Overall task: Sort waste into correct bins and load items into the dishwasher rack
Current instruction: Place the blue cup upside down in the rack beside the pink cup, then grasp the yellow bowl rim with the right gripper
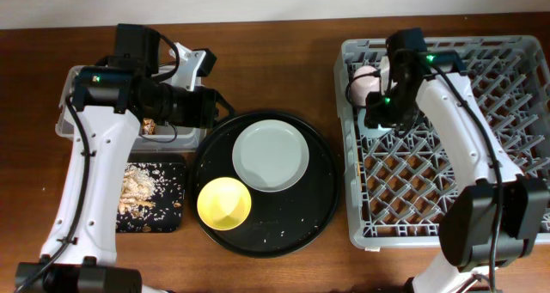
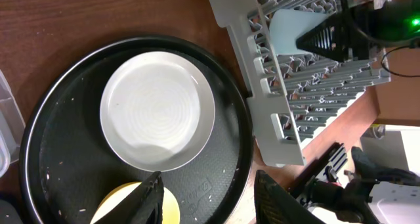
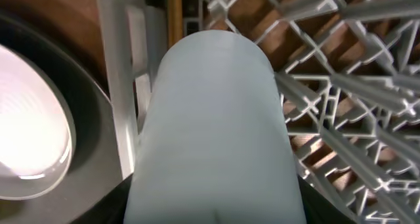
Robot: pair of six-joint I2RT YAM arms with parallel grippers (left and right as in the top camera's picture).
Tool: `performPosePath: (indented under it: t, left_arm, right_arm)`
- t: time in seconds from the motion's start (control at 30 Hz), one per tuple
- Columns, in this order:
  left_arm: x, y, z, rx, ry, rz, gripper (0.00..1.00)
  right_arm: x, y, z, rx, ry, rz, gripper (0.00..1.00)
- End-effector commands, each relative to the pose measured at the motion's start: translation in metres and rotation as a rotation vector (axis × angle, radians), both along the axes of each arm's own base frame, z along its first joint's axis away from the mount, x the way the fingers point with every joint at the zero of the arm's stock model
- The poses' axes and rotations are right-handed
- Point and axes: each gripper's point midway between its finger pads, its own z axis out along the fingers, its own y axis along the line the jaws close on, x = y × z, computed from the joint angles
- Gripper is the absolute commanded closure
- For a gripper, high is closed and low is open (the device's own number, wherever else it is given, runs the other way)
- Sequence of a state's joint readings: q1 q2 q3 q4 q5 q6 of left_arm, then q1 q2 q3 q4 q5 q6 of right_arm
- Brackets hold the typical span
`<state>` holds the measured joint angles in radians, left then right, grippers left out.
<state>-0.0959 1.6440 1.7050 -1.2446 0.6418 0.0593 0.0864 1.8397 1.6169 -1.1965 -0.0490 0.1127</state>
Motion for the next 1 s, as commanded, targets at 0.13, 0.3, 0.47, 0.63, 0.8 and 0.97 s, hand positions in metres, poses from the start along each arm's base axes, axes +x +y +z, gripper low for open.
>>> performPosePath:
  t: [0.13,0.3,0.47,0.63,0.8,0.97]
  left_arm:
    - [-0.001,0.0,-0.002,0.003,0.005,0.001,0.56]
    - [0.01,0.021,-0.009,0.077,0.003,0.094,0.57]
    - [0.038,0.103,-0.005,0.057,0.007,0.388,0.57]
    - [0.014,0.23,-0.018,0.132,0.097,0.731,0.0]
    - [-0.006,0.275,-0.021,0.141,0.13,0.862,0.0]
    - [-0.007,0.279,-0.021,0.14,0.132,0.875,0.0]
  right_arm:
    - [0.011,0.0,0.023,0.006,-0.051,-0.007,0.22]
    - [-0.02,0.065,0.09,0.294,-0.023,0.233,0.26]
    - [-0.06,0.151,0.096,0.383,0.021,0.5,0.26]
    - [-0.115,0.256,0.077,0.396,0.046,0.78,0.26]
    - [-0.16,0.328,0.017,0.36,0.027,0.95,0.27]
    - [-0.189,0.369,-0.041,0.238,-0.148,1.102,0.29]
